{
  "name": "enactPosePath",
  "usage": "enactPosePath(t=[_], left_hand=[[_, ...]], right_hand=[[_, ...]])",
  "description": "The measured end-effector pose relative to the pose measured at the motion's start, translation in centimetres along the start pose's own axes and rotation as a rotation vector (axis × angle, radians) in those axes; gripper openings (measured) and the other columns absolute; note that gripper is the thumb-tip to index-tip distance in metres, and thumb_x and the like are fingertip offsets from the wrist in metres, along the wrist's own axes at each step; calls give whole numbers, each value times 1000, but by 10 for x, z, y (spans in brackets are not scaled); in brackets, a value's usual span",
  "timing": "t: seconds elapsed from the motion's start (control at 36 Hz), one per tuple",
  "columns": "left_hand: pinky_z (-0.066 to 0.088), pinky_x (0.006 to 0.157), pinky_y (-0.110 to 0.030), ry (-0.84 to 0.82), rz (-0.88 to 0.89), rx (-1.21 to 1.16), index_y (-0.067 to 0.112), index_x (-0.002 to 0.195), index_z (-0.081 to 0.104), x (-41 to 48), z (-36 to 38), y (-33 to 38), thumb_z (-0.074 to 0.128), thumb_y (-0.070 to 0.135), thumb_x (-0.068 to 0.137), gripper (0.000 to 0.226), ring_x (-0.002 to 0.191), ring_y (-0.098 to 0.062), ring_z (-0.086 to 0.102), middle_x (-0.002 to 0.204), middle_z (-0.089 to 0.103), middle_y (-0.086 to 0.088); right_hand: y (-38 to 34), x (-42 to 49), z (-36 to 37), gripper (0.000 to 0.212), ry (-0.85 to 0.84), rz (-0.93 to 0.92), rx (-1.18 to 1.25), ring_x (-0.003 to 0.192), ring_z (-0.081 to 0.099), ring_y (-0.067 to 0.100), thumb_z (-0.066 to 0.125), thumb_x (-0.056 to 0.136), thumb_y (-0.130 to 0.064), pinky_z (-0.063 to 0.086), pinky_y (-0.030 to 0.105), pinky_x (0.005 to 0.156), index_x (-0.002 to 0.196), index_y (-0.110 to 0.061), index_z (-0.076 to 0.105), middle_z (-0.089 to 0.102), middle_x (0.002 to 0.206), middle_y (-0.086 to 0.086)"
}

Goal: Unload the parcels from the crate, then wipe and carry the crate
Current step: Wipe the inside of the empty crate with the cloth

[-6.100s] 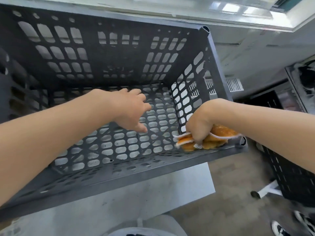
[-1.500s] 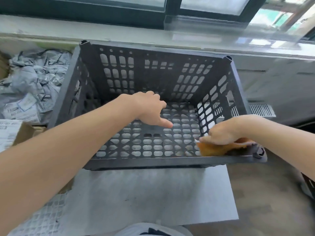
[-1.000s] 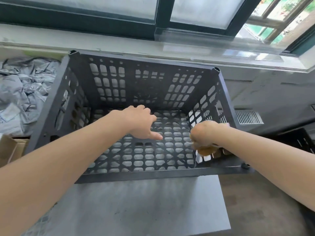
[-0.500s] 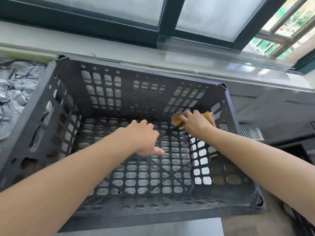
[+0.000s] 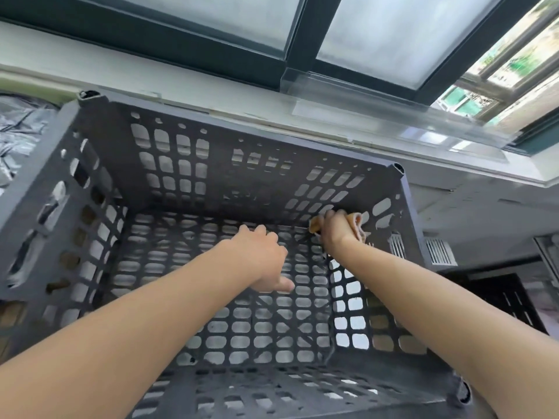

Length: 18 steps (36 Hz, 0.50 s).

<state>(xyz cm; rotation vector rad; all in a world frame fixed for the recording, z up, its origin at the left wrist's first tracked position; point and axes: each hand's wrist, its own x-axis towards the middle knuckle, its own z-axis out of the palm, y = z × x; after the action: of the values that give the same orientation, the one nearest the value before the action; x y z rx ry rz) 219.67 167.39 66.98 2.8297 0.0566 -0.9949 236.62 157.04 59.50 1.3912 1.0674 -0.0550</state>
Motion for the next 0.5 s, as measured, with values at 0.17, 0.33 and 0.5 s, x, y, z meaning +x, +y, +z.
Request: enactPosePath(t=[0.17,0.33,0.5], left_hand=[[29,112,-52,10,18,-23,14,146,37,-7,-2,4,33,66,96,72,139,-34,28,149,36,-14],[29,113,-53,45,38,-35,16,146,39,-17,-7,8,34,67,94,73,138,-34,29,149,37,-13],[31,110,-52,98,49,-25,16,146,38,-27,-11,11,34,67,95,72,138,-33,30,149,37,-13]], right_hand=[[26,-31,-1,47,60,131,78,116,42,30,48,97,-40,40,35,84,138,-17,48,40,131,13],[51,-71,-5,61,88,258,153,109,42,29,57,86,-57,41,38,83,133,-18,53,42,123,12],[76,-103,-3,46,183,384,255,101,43,24,43,97,-48,37,35,77,130,-17,51,43,117,8]])
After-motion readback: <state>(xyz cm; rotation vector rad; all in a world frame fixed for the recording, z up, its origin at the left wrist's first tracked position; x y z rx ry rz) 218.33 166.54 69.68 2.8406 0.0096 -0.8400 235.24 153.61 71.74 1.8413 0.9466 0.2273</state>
